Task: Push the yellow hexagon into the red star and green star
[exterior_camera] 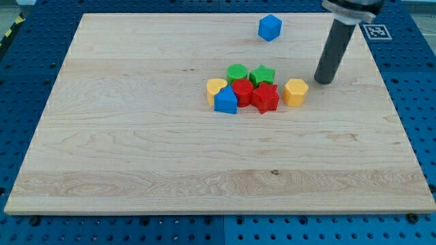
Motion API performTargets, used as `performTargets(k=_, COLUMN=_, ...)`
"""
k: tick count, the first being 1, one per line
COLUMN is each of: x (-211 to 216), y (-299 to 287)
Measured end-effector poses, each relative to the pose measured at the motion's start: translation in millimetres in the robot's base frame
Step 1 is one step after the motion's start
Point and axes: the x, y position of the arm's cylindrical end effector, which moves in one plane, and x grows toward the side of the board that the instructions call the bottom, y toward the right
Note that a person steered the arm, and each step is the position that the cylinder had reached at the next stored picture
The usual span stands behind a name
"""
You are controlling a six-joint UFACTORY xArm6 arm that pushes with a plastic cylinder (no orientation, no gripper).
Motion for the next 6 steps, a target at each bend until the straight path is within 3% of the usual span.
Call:
performTargets(k=2, x=51, y=-35)
performTargets(k=3, x=54, y=-61)
performTargets(k=4, x=52, y=-38)
performTargets(k=5, x=43, y=34)
performTargets(k=6, x=22, y=34)
